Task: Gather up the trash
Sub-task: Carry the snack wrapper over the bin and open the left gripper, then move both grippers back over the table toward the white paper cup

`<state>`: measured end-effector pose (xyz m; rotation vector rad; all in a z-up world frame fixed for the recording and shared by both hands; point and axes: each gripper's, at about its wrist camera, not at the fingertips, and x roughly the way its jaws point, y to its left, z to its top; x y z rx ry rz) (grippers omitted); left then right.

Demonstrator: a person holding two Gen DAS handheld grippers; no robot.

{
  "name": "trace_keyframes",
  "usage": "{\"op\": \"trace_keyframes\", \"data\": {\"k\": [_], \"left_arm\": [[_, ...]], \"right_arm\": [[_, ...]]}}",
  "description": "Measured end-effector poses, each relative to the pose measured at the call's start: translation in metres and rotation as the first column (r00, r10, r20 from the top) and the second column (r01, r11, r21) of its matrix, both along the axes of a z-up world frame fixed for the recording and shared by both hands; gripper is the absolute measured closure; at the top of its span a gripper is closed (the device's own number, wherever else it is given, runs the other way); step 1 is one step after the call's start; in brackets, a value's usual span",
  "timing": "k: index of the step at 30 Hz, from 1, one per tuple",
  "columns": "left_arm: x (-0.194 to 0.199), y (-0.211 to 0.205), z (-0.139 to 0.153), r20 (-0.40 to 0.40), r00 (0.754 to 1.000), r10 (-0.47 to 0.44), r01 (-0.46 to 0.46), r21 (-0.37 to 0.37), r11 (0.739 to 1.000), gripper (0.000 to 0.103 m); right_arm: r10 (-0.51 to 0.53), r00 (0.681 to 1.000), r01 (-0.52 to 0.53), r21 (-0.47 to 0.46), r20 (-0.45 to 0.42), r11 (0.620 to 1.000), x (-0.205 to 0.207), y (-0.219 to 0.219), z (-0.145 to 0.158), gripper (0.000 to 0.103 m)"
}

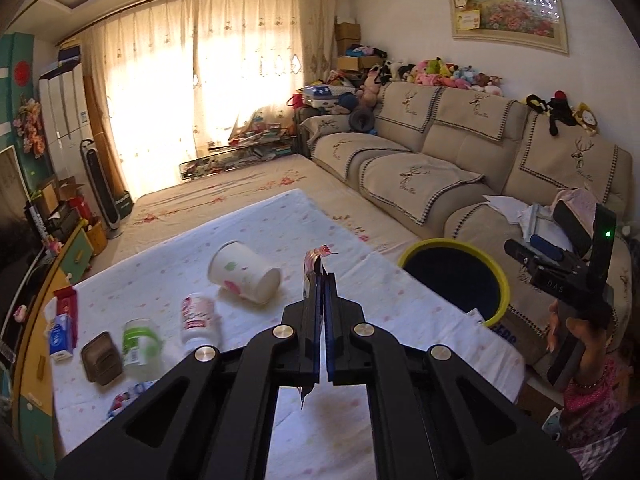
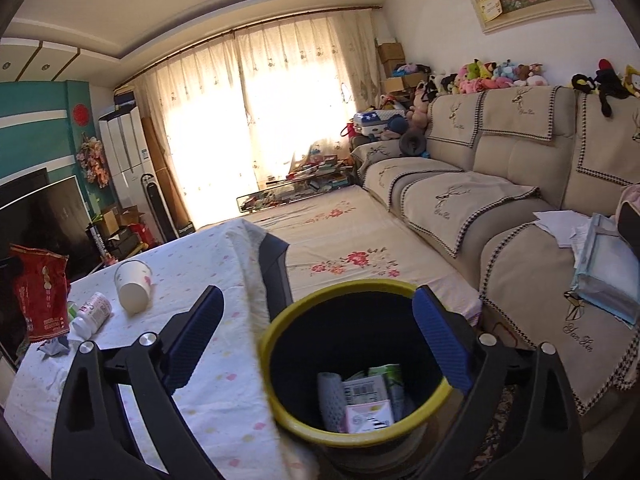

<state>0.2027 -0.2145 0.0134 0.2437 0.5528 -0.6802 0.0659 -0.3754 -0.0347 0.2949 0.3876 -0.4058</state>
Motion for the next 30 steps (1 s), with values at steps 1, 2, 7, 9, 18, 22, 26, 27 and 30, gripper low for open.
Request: {"op": "trace_keyframes", "data": {"k": [1,2,7,9,18,22,26,27,30], "left_arm": [[0.001,-0.014,0.0,-0.013,1.0,-0.028,0.028,-0.015,0.999,0.101],[0.003,-0.029,-0.001,-0.023,0.998,-0.054,0.053,-0.026,0.998,0.101],[0.003,-0.106,-0.008,-0.06,0.983,-0.171,0.168,-0.047,0.985,0.101],[0.003,-0.136,-0.013,-0.07,0.975,-0.211,0.208,-0.039,0.977,0.101],[0.018,-0.244,-0.062,-0.153,0.948,-0.279,0.281,-0.004,0.96,0.1],[0.025,-0.275,-0.085,-0.179,0.946,-0.272,0.278,0.012,0.96,0.093],[0.032,-0.281,-0.097,-0.183,0.951,-0.247,0.255,0.018,0.967,0.062],[0.033,-0.281,-0.097,-0.181,0.953,-0.242,0.249,0.017,0.968,0.054],[0.034,-0.273,-0.093,-0.162,0.962,-0.221,0.226,0.015,0.974,0.038]], "right_arm": [[-0.025,1.0,0.025,-0.01,-0.002,1.0,-0.006,-0.006,-0.001,0.012],[-0.05,0.999,0.05,-0.018,-0.004,0.999,-0.012,-0.013,-0.002,0.011],[-0.144,0.989,0.144,0.016,-0.018,0.989,-0.038,-0.049,-0.014,0.011],[-0.169,0.985,0.169,0.033,-0.019,0.985,-0.046,-0.061,-0.018,0.011],[-0.224,0.975,0.224,0.078,-0.017,0.971,-0.069,-0.093,-0.033,0.011],[-0.233,0.972,0.234,0.091,-0.016,0.968,-0.073,-0.097,-0.036,0.011],[-0.235,0.972,0.236,0.103,-0.023,0.966,-0.072,-0.101,-0.039,0.011],[-0.234,0.972,0.236,0.105,-0.027,0.966,-0.071,-0.102,-0.041,0.011],[-0.225,0.974,0.228,0.114,-0.036,0.967,-0.066,-0.103,-0.044,0.011]]}}
